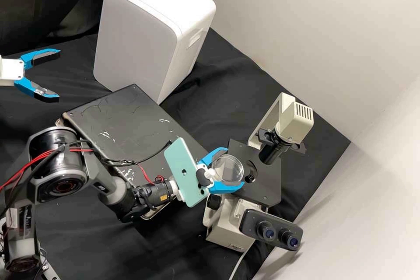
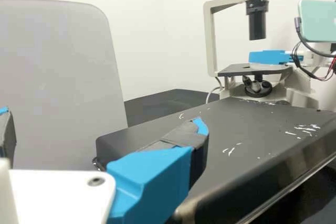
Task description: Place the petri dish on the microscope
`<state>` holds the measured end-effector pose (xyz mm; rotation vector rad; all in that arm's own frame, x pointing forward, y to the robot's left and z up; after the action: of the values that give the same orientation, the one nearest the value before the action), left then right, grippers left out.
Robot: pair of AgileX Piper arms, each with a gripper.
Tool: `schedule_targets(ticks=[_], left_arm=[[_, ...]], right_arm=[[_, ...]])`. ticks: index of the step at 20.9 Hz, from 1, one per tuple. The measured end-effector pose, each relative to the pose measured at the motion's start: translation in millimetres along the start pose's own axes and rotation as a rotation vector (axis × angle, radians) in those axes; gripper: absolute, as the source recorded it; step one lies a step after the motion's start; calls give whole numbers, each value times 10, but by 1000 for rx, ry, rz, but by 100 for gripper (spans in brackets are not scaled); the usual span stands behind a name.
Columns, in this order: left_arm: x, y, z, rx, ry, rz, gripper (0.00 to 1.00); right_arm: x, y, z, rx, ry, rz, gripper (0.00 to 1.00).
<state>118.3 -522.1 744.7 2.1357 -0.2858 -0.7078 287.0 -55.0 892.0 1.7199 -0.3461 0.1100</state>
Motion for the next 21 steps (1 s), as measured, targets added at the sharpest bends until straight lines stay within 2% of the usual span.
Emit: schedule_targets(ticks=[3, 6, 7, 10, 13, 18, 21], left_arm=[[-2, -2, 15, 0, -10, -1, 100], [-3, -3, 19, -3, -11, -2, 100], [-3, -4, 20, -4, -11, -3, 100], [-2, -5, 20, -4, -11, -4, 100], [5, -19, 21, -1, -10, -11, 100], [6, -6, 9, -1, -2, 2, 100], [11, -1, -26, 3, 19, 6, 100]], right_arm=[[99, -3, 32, -18, -6, 10, 0], [168, -27, 22, -20, -9, 12, 0], [191, -42, 21, -29, -9, 10, 0], [272, -87, 16, -30, -8, -1, 0], [340, -142, 27, -55, -22, -7, 0], [443, -194, 64, -84, -34, 1, 0], [487, -212, 84, -87, -40, 4, 0]])
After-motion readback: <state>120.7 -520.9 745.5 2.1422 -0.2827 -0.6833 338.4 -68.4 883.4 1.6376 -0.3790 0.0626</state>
